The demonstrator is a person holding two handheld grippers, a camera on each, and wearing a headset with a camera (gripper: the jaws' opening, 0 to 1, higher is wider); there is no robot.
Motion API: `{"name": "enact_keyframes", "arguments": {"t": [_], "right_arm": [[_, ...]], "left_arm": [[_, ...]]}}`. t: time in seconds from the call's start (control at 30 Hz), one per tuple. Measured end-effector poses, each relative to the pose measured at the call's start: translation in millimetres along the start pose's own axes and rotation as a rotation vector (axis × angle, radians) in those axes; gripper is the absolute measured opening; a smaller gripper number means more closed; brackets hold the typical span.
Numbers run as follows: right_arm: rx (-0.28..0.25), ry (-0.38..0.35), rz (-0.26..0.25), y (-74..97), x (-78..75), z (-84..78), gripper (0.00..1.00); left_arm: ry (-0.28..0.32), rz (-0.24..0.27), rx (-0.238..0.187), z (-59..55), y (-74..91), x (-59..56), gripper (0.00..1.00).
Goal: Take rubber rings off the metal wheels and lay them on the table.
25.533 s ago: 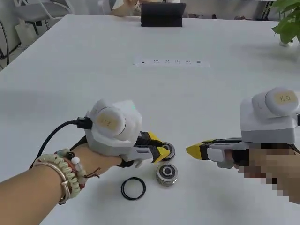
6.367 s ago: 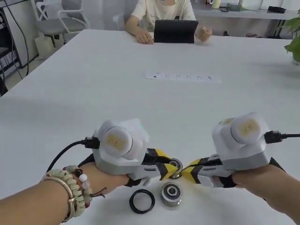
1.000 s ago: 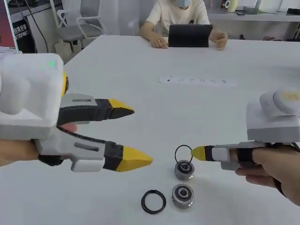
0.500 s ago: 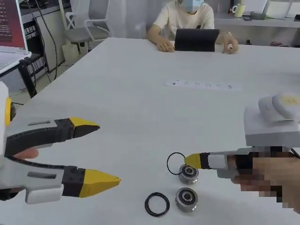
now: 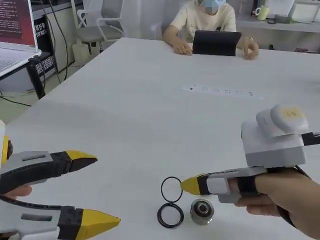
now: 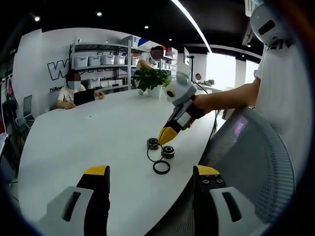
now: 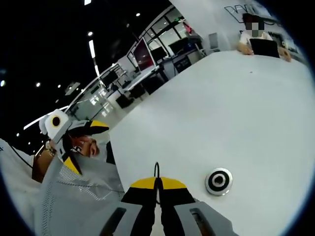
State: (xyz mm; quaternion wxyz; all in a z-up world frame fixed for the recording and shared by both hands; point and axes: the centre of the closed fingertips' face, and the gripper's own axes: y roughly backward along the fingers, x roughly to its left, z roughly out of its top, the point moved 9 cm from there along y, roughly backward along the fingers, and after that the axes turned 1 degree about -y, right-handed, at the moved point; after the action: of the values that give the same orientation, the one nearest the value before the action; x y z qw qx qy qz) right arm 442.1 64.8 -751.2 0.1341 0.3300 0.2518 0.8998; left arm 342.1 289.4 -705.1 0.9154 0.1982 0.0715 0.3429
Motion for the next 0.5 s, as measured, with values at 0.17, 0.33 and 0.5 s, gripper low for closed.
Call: {"name": "enact_keyframes", "arguments": {"t": [0.17, 0.33, 0.5], "right_arm": [[0.049, 0.018, 0.018, -7.7, 3.7, -7.1, 0.00], [0.083, 0.033, 0.031, -13.3, 6.7, -11.3, 0.00], [0.113, 0.046, 0.017, -16.5, 5.9, -15.6, 0.00]], "left_arm": [[0.026, -0.001, 0.004, -4.3, -1.6, 0.7, 0.66], [0.066, 0.008, -0.021, -5.2, 0.2, 2.4, 0.66], [0.093, 0.011, -0.029, -6.9, 1.1, 2.7, 0.66]]}}
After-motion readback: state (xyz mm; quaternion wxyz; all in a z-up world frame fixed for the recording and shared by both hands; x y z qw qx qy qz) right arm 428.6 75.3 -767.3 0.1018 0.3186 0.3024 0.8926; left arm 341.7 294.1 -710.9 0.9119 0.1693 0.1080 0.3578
